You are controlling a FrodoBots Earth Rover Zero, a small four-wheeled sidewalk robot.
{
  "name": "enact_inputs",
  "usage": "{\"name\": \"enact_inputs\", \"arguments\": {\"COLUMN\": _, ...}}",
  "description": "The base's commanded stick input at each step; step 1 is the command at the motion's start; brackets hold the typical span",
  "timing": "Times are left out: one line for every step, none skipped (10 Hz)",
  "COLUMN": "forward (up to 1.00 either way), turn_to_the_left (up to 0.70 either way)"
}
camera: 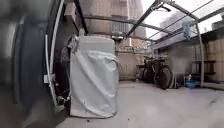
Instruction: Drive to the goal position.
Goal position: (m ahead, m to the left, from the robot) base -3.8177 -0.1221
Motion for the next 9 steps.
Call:
{"name": "enact_inputs", "arguments": {"forward": 0.0, "turn_to_the_left": 0.0}}
{"name": "enact_inputs", "arguments": {"forward": 0.0, "turn_to_the_left": 0.0}}
{"name": "enact_inputs", "arguments": {"forward": 0.0, "turn_to_the_left": 0.0}}
{"name": "enact_inputs", "arguments": {"forward": 0.0, "turn_to_the_left": 0.0}}
{"name": "enact_inputs", "arguments": {"forward": -0.48, "turn_to_the_left": 0.0}}
{"name": "enact_inputs", "arguments": {"forward": -0.7, "turn_to_the_left": 0.0}}
{"name": "enact_inputs", "arguments": {"forward": -0.7, "turn_to_the_left": 0.0}}
{"name": "enact_inputs", "arguments": {"forward": -0.7, "turn_to_the_left": 0.0}}
{"name": "enact_inputs", "arguments": {"forward": -0.7, "turn_to_the_left": 0.0}}
